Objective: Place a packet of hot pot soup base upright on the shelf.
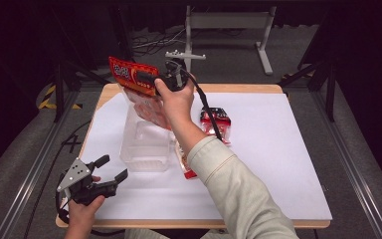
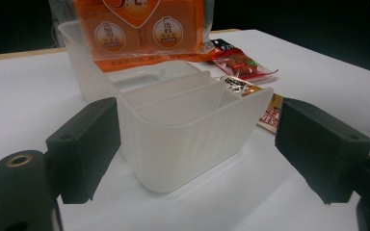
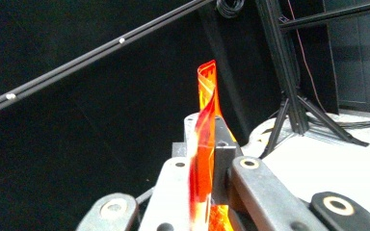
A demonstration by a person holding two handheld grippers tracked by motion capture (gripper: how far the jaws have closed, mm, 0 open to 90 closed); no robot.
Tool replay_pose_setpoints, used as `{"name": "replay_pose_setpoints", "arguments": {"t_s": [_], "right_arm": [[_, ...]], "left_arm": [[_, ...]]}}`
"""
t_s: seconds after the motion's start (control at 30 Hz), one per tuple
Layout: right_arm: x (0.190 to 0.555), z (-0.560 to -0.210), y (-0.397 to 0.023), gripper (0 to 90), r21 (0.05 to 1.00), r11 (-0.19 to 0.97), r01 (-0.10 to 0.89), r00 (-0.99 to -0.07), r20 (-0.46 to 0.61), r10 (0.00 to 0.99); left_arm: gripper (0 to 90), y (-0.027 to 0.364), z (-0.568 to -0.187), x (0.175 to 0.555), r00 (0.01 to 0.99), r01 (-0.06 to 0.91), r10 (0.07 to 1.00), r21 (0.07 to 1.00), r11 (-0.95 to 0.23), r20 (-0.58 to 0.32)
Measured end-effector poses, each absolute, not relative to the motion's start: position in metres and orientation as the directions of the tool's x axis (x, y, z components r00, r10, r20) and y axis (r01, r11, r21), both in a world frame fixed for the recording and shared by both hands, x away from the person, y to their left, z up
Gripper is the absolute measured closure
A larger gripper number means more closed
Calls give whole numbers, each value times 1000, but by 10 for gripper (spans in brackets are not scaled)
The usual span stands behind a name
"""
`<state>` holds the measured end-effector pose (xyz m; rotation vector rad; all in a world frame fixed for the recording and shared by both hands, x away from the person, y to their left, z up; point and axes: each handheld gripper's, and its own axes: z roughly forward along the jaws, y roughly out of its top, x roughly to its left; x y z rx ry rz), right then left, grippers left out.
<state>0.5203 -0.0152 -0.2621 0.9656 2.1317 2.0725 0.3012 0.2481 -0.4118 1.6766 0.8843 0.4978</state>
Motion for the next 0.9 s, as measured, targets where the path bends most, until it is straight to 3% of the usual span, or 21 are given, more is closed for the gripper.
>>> {"name": "replay_pose_setpoints", "arguments": {"t_s": [0.6,0.9], "right_arm": [[518,-264,-9,900,874,-135,467,-790,481,381],[522,-278,-21,900,876,-116,468,-765,467,444]], "left_arm": [[168,249,-412,301,630,299,767,950,-96,-121],[168,248,-412,302,630,300,767,949,-95,-122]]}}
